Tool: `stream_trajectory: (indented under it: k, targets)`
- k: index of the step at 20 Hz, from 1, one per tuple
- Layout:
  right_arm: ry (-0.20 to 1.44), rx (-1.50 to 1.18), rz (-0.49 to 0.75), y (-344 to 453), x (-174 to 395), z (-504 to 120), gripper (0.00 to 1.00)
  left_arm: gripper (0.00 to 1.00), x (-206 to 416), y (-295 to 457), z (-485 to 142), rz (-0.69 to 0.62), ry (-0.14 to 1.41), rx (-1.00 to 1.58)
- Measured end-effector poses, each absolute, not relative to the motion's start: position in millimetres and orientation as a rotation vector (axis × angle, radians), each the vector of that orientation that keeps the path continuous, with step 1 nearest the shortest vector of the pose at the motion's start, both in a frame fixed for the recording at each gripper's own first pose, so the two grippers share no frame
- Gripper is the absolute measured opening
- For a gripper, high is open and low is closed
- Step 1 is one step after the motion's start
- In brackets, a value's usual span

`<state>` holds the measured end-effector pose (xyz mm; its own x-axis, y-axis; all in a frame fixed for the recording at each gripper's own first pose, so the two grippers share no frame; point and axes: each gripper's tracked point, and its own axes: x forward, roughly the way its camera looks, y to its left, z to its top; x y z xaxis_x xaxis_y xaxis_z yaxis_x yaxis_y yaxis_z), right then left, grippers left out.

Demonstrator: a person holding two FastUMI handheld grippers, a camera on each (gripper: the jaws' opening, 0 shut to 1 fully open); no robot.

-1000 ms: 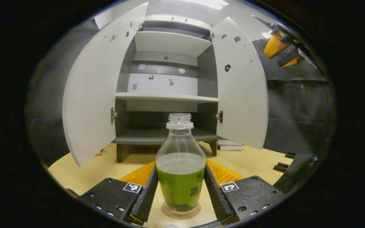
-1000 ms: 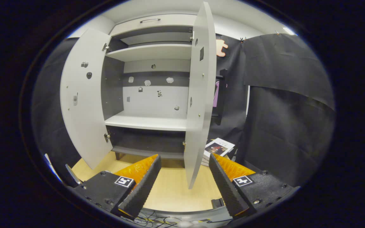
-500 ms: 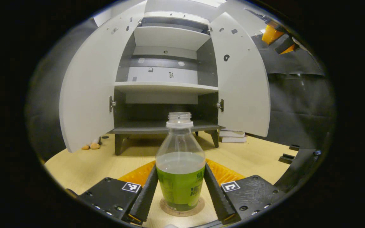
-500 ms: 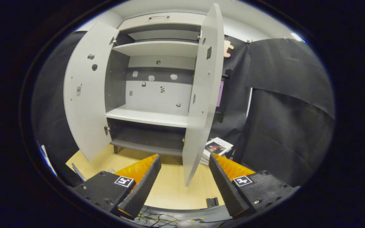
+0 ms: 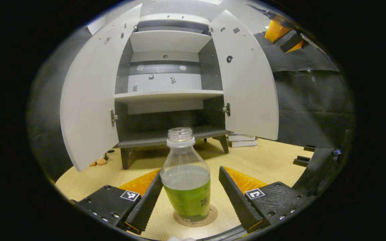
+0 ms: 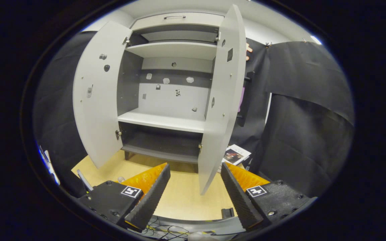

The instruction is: Grasp the bottle in the cabinet with the left hand and place it on the coaster, then close the right door with the right hand and the left door with the left hand.

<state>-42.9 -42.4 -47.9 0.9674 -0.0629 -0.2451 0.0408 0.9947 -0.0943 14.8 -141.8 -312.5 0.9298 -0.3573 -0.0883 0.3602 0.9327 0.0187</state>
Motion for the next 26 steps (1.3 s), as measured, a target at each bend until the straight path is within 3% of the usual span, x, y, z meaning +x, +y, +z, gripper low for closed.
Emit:
stream_trajectory:
  k: [14,26]
  targets:
    - [0.213,-0.005,-0.085,-60.2,-48.8,-46.3,0.99,0.99,14.6,-131.5,-203.7,-0.322,0.013,0.033]
    - [0.088,0.045,-0.096,-70.4,-57.9,-21.0,0.99,0.98,-2.8,-103.8,-35.5,-0.235,-0.073,0.084]
